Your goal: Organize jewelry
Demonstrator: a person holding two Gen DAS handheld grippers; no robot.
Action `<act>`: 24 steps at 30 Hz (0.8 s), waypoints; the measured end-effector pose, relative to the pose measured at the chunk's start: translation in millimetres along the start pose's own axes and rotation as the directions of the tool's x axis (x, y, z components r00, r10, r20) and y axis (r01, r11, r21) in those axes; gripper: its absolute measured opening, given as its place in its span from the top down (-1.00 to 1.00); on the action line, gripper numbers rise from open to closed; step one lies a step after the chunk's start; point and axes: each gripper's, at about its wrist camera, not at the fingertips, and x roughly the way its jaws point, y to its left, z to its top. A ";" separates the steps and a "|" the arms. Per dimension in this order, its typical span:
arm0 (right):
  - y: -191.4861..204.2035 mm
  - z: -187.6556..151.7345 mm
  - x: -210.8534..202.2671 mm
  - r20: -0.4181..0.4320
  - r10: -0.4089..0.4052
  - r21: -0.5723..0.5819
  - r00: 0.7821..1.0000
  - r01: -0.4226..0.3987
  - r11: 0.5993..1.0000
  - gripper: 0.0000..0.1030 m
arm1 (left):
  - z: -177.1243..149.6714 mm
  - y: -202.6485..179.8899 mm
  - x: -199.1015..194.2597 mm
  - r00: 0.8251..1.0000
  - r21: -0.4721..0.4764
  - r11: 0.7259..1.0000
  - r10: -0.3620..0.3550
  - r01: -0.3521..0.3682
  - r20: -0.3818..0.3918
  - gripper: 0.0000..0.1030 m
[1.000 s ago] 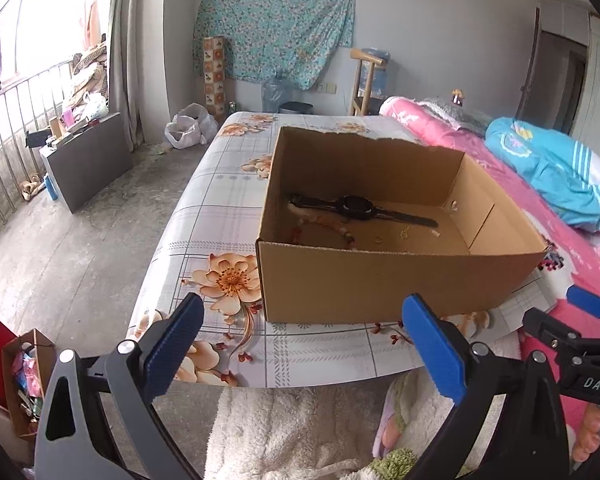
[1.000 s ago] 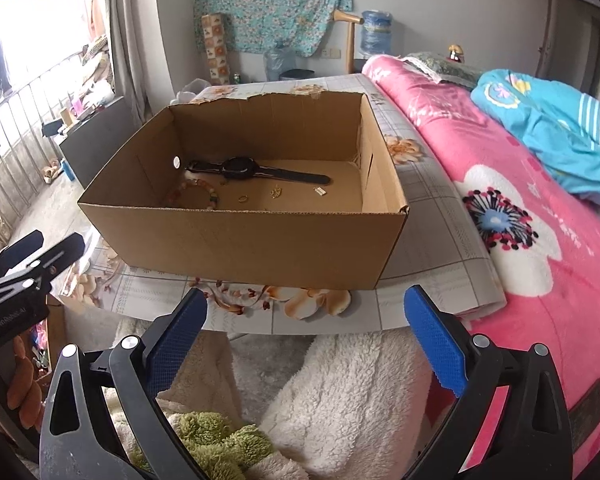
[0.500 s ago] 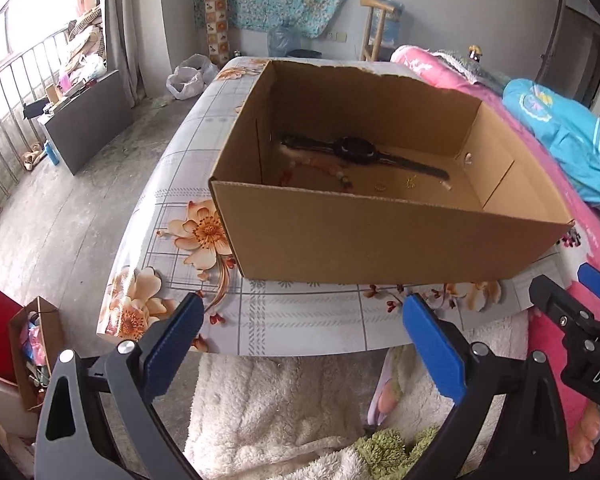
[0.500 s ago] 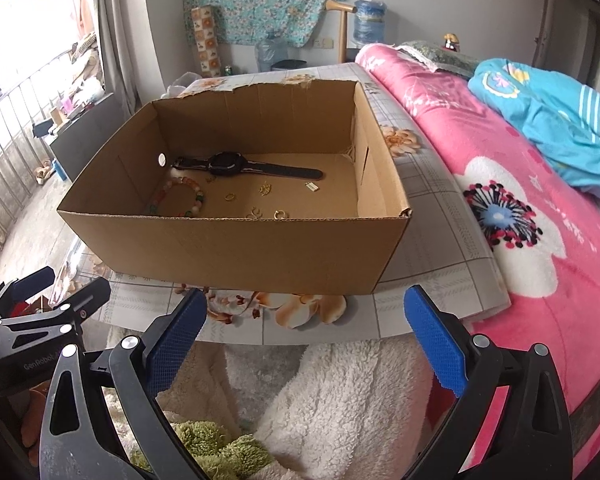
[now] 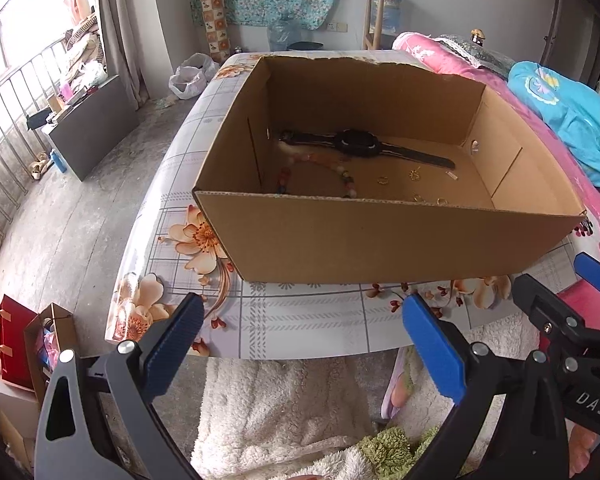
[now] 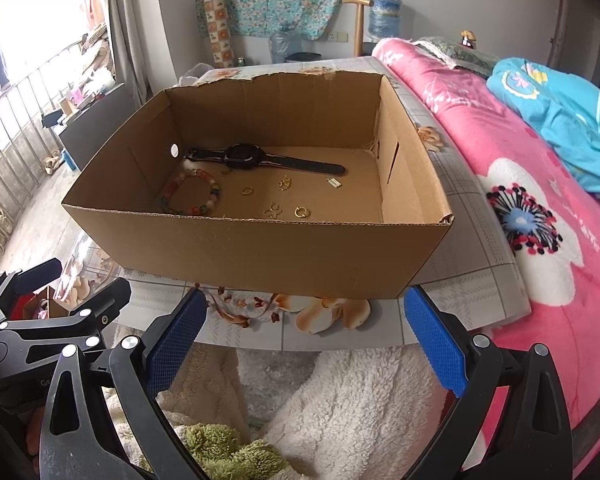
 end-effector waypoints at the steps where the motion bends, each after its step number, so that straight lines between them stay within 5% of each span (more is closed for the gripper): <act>1: -0.6 0.0 0.4 0.000 0.000 0.001 1.000 0.000 1.000 -0.84 | 1.0 0.6 -0.1 1.000 -0.002 1.000 -0.006 0.006 -0.001 -0.89; 24: -10.2 0.8 6.5 -0.026 -0.005 0.056 1.000 0.006 0.998 -0.84 | 8.3 -7.1 2.2 1.000 0.003 1.000 -0.009 0.009 -0.008 -0.89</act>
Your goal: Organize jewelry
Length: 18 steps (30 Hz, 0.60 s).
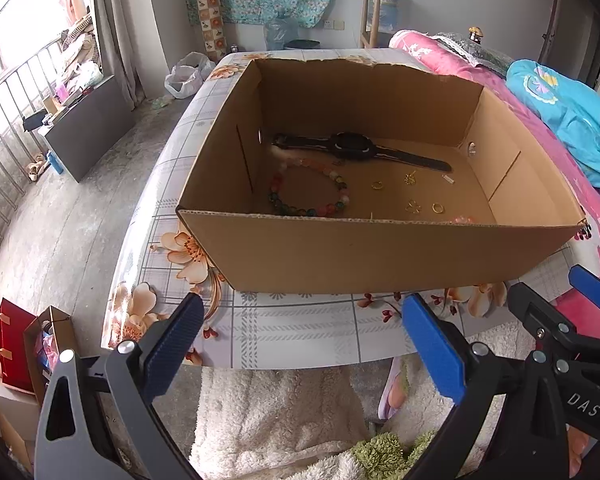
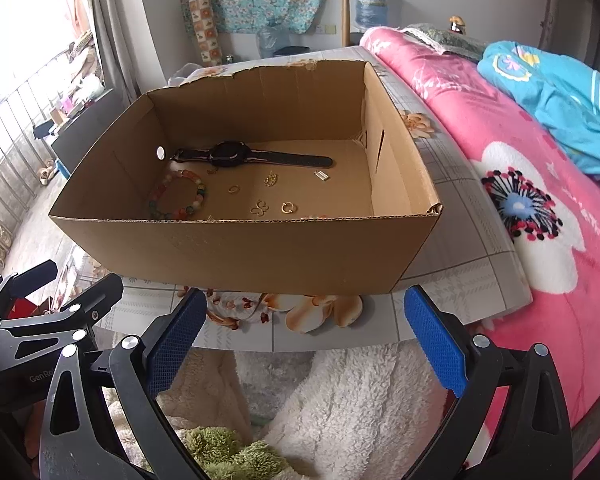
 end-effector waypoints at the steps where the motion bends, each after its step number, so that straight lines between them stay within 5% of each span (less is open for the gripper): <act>1: -0.3 0.1 0.1 0.001 0.000 0.001 1.000 0.000 1.000 -0.84 | -0.1 0.0 0.2 1.000 0.000 1.000 0.001 -0.001 0.000 -0.89; 18: -3.4 -0.3 0.5 -0.001 -0.007 0.004 1.000 0.007 1.000 -0.84 | 0.0 0.0 3.6 1.000 -0.001 1.000 -0.009 0.009 -0.015 -0.89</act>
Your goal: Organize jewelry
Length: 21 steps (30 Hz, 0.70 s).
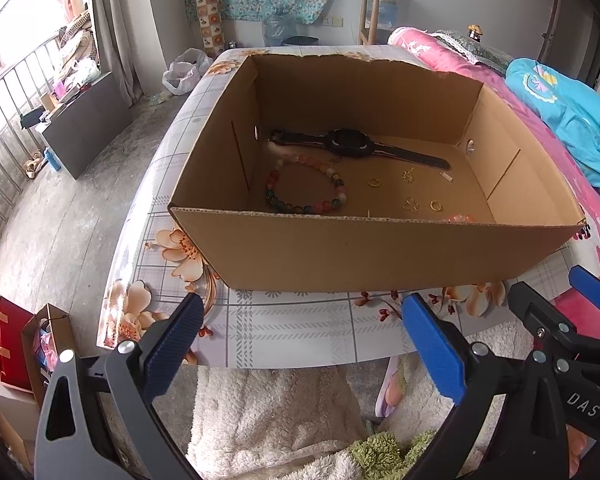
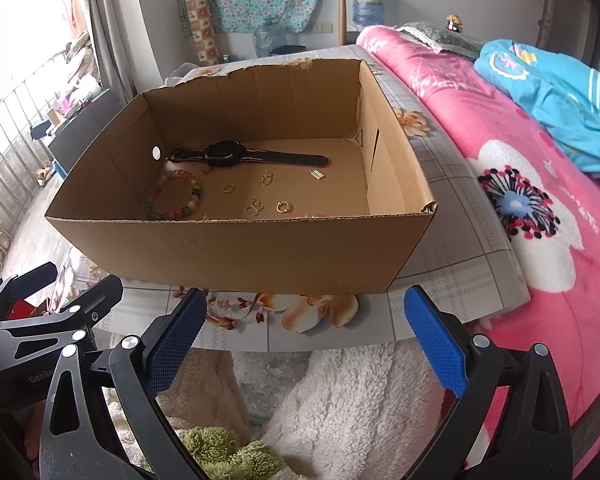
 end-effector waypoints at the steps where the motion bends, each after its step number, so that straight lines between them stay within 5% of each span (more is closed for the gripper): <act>1: -0.2 0.1 0.2 0.000 -0.001 0.000 1.000 0.001 1.000 -0.84 | 0.0 0.2 0.1 1.000 0.000 1.000 0.000 0.000 0.000 -0.89; 21: 1.7 -0.9 2.9 -0.008 -0.004 0.008 1.000 0.004 1.000 -0.84 | 0.5 1.5 3.4 1.000 -0.007 1.000 -0.005 0.005 -0.021 -0.89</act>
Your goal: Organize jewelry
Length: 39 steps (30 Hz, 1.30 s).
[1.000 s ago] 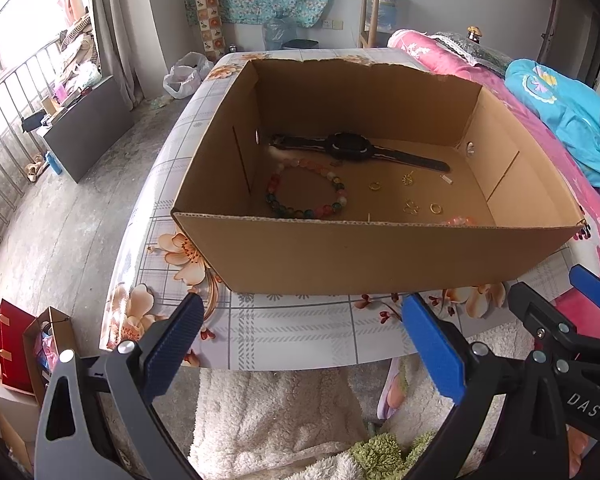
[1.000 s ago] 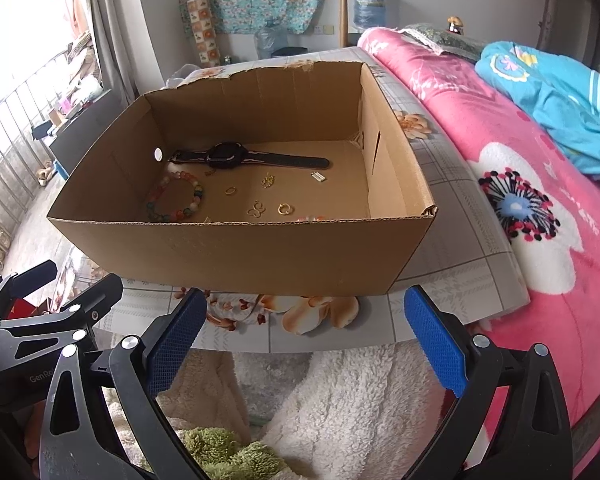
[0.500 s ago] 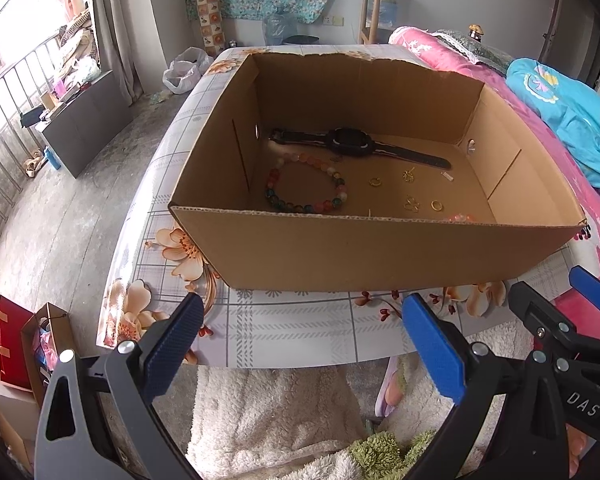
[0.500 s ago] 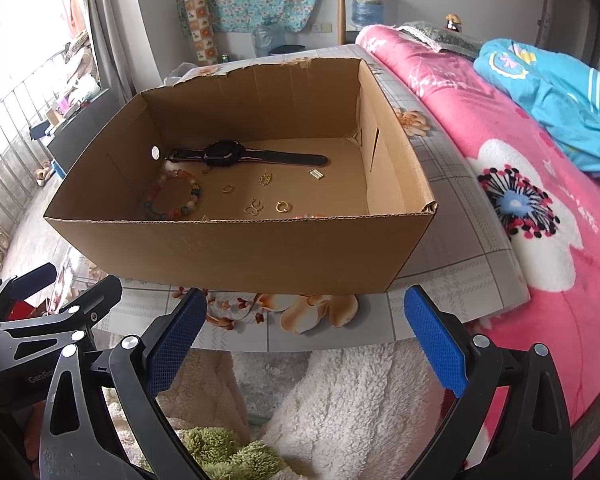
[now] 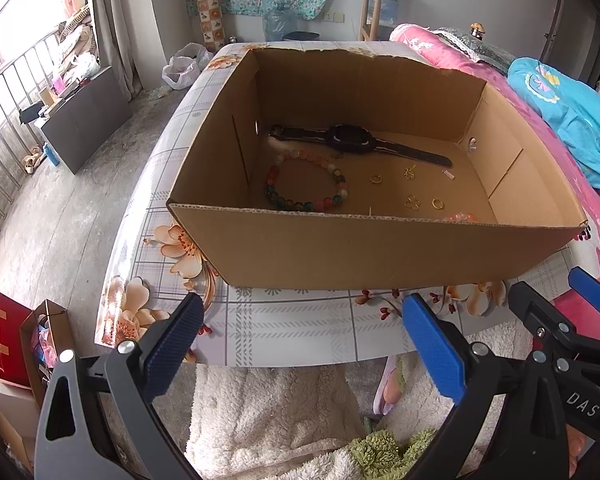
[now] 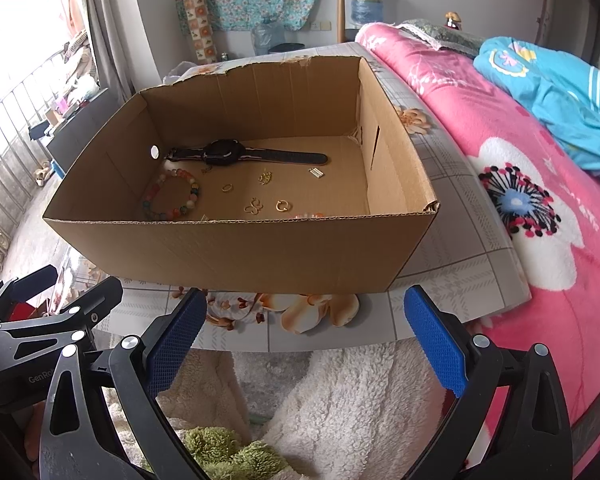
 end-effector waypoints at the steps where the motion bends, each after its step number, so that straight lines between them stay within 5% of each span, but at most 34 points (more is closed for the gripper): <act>1: 0.0 0.1 0.6 -0.003 0.001 0.001 1.000 -0.001 1.000 -0.84 | 0.5 0.2 0.7 1.000 0.000 1.000 -0.001 0.001 -0.004 -0.89; 18: -2.7 10.9 20.3 -0.070 0.018 0.048 0.997 -0.015 0.999 -0.84 | 18.6 2.7 21.7 0.993 -0.012 1.000 -0.020 0.018 -0.119 -0.89; 39: -3.2 18.6 31.2 -0.104 0.024 0.064 0.994 -0.018 0.998 -0.84 | 27.5 3.6 32.0 0.988 -0.022 0.999 -0.027 0.024 -0.152 -0.89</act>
